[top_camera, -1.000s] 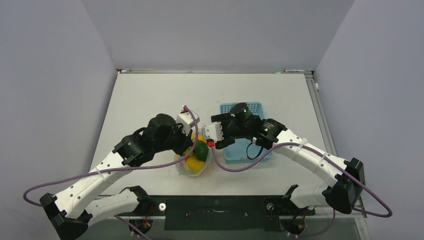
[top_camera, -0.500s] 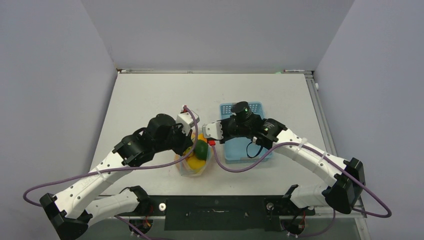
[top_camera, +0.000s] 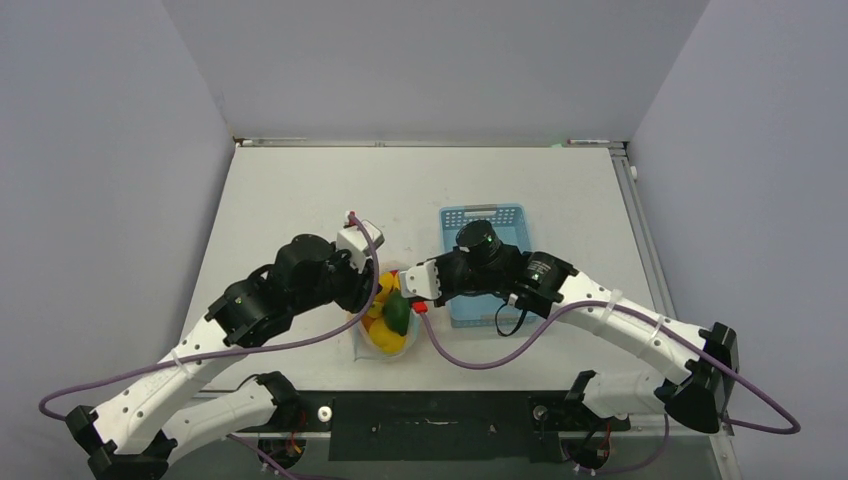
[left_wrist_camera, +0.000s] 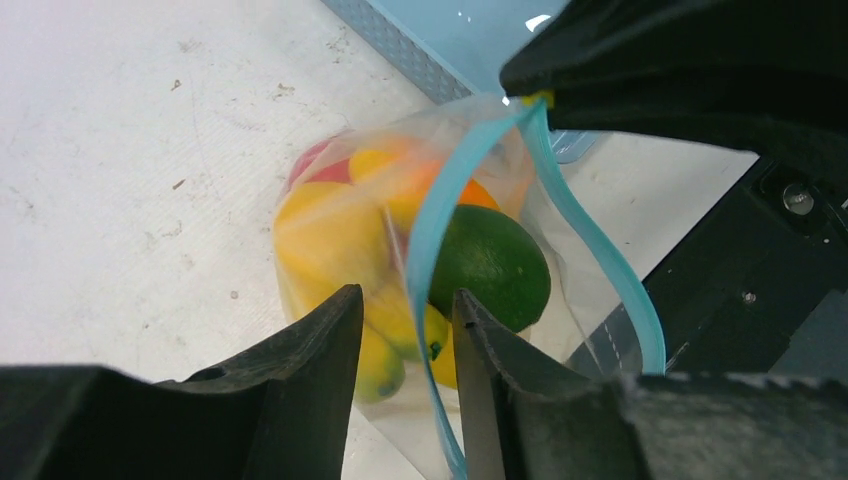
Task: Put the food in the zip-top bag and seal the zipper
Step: Zip the zipper food storage bag at the center of the board.
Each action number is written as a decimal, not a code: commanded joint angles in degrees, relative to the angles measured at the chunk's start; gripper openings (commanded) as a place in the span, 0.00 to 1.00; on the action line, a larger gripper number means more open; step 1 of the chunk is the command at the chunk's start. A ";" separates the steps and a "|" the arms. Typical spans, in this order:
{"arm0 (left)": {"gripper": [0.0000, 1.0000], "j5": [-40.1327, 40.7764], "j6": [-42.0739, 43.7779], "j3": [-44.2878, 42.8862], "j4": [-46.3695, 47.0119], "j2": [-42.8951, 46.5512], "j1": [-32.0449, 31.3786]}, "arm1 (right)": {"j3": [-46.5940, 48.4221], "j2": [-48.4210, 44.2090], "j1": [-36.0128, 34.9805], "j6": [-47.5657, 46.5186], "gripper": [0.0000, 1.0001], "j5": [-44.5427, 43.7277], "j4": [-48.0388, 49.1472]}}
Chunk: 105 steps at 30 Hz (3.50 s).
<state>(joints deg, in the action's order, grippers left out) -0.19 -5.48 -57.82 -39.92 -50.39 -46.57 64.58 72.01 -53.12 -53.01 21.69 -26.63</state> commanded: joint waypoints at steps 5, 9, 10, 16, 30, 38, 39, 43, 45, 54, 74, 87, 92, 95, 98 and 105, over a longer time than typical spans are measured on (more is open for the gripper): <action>0.54 2.01 -0.59 -2.70 -0.39 4.18 -0.32 | 3.35 -2.69 -6.06 6.44 0.05 -5.04 -1.67; 0.62 0.66 -0.35 -2.93 -0.14 5.96 -0.37 | 5.39 -3.20 -7.44 10.19 0.05 -6.36 -3.86; 0.63 0.26 -0.21 -2.85 0.15 6.42 -0.37 | 5.84 -3.38 -7.81 11.35 0.05 -6.74 -4.32; 0.68 -6.98 1.24 -3.08 3.20 8.94 -0.32 | 11.52 -3.36 -11.06 19.73 0.05 -9.73 -8.76; 0.79 -21.60 2.31 -1.87 13.63 11.93 -0.36 | 24.69 2.33 -17.71 31.59 0.05 -15.09 -20.45; 0.85 -22.12 -2.24 0.27 15.98 12.47 -0.38 | 32.88 8.42 -21.38 39.42 0.05 -21.48 -25.72; 0.85 -21.87 -2.52 0.50 15.94 12.86 -0.39 | 33.17 8.91 -21.62 40.08 0.05 -22.92 -25.79; 0.85 -19.69 -2.85 0.95 14.85 14.61 -0.35 | 35.00 10.43 -22.30 42.29 0.05 -25.29 -26.29; 0.85 -18.72 -2.87 1.04 14.10 15.32 -0.36 | 36.03 11.17 -22.82 43.57 0.05 -25.94 -26.48; 0.85 -15.67 -1.84 1.95 10.62 15.94 -0.36 | 40.58 13.66 -25.40 46.90 0.05 -29.26 -28.49; 0.70 -21.86 0.11 4.07 8.19 13.13 -0.40 | 43.96 13.58 -26.85 51.57 0.05 -31.71 -29.78; 0.65 -23.26 -1.39 5.29 9.55 11.51 -0.37 | 46.84 16.16 -26.95 57.22 0.05 -36.04 -28.98; 0.58 -22.69 -0.97 5.24 8.57 12.34 -0.38 | 46.87 16.08 -26.92 57.19 0.05 -36.55 -29.15; 0.49 -22.36 -0.41 5.09 7.62 13.08 -0.41 | 46.57 15.78 -26.93 57.31 0.05 -36.59 -29.24; 0.39 -21.74 0.34 5.18 6.64 13.76 -0.42 | 46.18 15.05 -26.90 57.23 0.05 -36.55 -29.43; 0.20 -21.01 1.55 4.95 4.92 14.27 -0.40 | 45.27 13.34 -26.91 56.61 0.05 -35.02 -30.15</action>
<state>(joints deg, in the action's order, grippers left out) -21.21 -5.23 -52.62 -34.00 -36.47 -46.83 108.64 89.03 -79.68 3.53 -11.62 -59.94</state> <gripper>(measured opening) 0.250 0.113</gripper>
